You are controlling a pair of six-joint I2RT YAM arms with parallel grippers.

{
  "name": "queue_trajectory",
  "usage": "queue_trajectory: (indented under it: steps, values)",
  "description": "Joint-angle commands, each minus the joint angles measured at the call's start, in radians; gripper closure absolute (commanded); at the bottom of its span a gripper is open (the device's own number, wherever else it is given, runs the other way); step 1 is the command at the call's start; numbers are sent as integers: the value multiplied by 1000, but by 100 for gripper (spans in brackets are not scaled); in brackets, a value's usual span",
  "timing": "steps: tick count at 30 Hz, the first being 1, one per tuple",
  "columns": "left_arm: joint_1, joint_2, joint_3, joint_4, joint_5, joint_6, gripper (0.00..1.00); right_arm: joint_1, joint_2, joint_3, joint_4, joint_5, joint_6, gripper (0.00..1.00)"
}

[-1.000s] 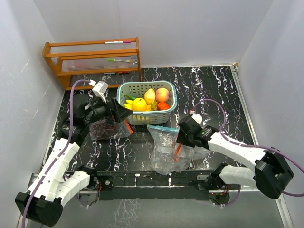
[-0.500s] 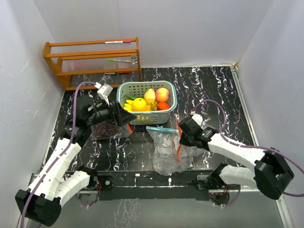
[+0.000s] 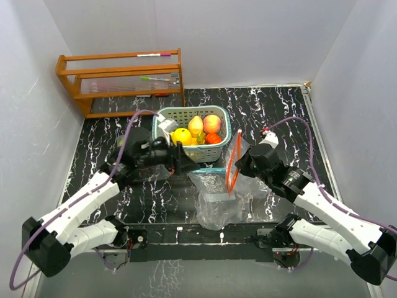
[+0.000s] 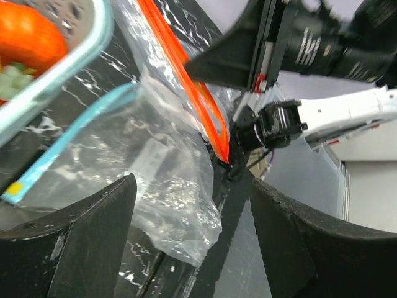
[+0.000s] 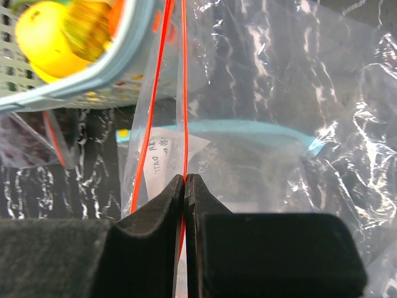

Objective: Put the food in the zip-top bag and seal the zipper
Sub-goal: Pick up the zipper food storage bag at the center of the board, then open the zipper of the food storage bag.

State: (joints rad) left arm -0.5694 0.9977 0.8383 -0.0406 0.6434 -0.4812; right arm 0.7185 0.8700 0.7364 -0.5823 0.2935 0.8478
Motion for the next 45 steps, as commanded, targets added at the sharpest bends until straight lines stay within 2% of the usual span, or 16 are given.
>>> queue_trajectory:
  steps: [1,9,14,18,26,37,38,41,42,45]
  values:
    - [-160,81,59,62,-129,-28,29,-2,1,99,20,9,-51,92]
    - [-382,288,165,46,-407,13,30,-1,-8,128,28,-28,-83,92]
    - [-431,318,180,117,-508,-26,29,-2,-27,127,12,-39,-84,92]
    - [-464,350,219,97,-598,-19,29,-2,-46,133,-2,-39,-90,92]
    - [-513,440,289,81,-659,6,33,-1,-71,143,-35,-52,-101,92]
    - [-534,443,295,41,-768,29,54,-1,-107,155,-80,-57,-110,92]
    - [-534,440,294,39,-775,33,60,-1,-110,156,-84,-60,-111,92]
    - [-534,439,290,35,-798,41,94,-2,-121,161,-98,-60,-113,92]
    - [-534,438,293,23,-810,46,100,-1,-125,165,-110,-54,-112,92]
    - [-534,413,298,-32,-901,57,100,-1,-136,190,-171,-11,-107,92]
